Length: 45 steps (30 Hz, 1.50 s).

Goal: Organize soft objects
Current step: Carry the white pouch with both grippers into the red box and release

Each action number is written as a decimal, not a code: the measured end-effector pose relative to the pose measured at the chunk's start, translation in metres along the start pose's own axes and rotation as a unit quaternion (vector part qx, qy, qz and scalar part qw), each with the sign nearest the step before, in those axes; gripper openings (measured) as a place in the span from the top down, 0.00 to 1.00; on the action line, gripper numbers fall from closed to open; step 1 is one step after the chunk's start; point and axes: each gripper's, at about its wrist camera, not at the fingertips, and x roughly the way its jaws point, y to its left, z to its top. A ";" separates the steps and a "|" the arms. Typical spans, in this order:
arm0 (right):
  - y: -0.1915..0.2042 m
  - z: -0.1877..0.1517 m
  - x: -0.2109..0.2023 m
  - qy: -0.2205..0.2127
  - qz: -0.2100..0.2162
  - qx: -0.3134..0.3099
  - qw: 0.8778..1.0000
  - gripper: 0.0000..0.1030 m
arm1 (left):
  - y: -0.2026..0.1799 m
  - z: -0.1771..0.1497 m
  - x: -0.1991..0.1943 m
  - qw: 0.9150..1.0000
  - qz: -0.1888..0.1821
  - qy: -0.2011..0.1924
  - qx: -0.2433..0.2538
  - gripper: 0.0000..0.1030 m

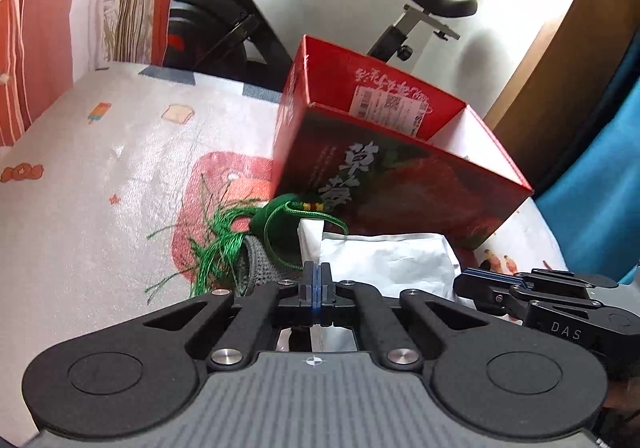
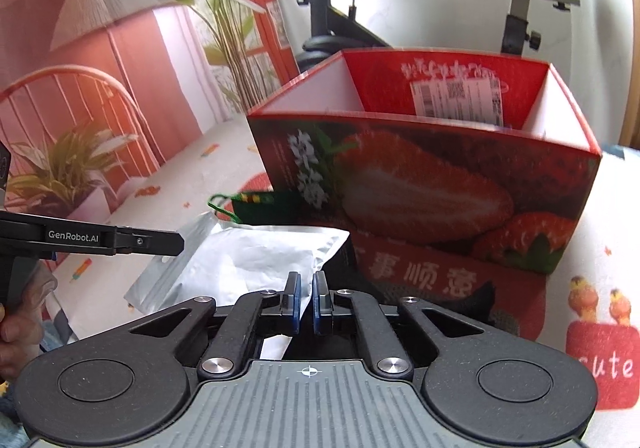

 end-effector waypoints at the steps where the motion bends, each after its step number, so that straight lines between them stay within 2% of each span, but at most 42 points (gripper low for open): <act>1: 0.000 0.003 -0.003 -0.007 0.002 0.000 1.000 0.94 | -0.002 0.003 -0.004 1.000 -0.005 -0.009 0.003 0.99; 7: -0.001 0.022 -0.022 -0.039 0.001 -0.006 0.999 0.94 | -0.019 0.016 -0.026 0.998 -0.025 -0.052 0.029 0.99; 16: -0.010 0.052 -0.034 -0.077 -0.016 -0.025 0.997 0.94 | -0.031 0.043 -0.025 0.995 -0.043 -0.073 0.042 0.99; 23: -0.035 0.086 -0.035 -0.099 -0.033 -0.021 0.994 0.94 | -0.052 0.081 -0.007 0.992 -0.053 -0.078 0.081 0.99; 29: -0.064 0.115 -0.016 -0.106 -0.066 -0.035 0.992 0.94 | -0.073 0.117 0.034 0.989 -0.048 -0.078 0.116 0.99; 34: -0.086 0.131 0.010 -0.101 -0.110 -0.063 0.987 0.94 | -0.085 0.141 0.079 0.989 -0.037 -0.066 0.127 0.99; 36: -0.098 0.131 0.023 -0.091 -0.125 -0.062 0.986 0.94 | -0.089 0.146 0.099 0.990 -0.038 -0.049 0.126 0.99; 39: -0.114 0.128 0.039 -0.069 -0.135 -0.042 0.987 0.94 | -0.090 0.147 0.125 0.992 -0.036 -0.011 0.120 0.99; 42: -0.130 0.121 0.045 -0.052 -0.126 0.006 0.991 0.92 | -0.088 0.143 0.139 0.993 -0.039 0.020 0.112 0.99; 45: -0.132 0.115 0.047 -0.048 -0.131 0.009 0.990 0.87 | -0.087 0.137 0.142 0.991 -0.041 0.031 0.125 0.99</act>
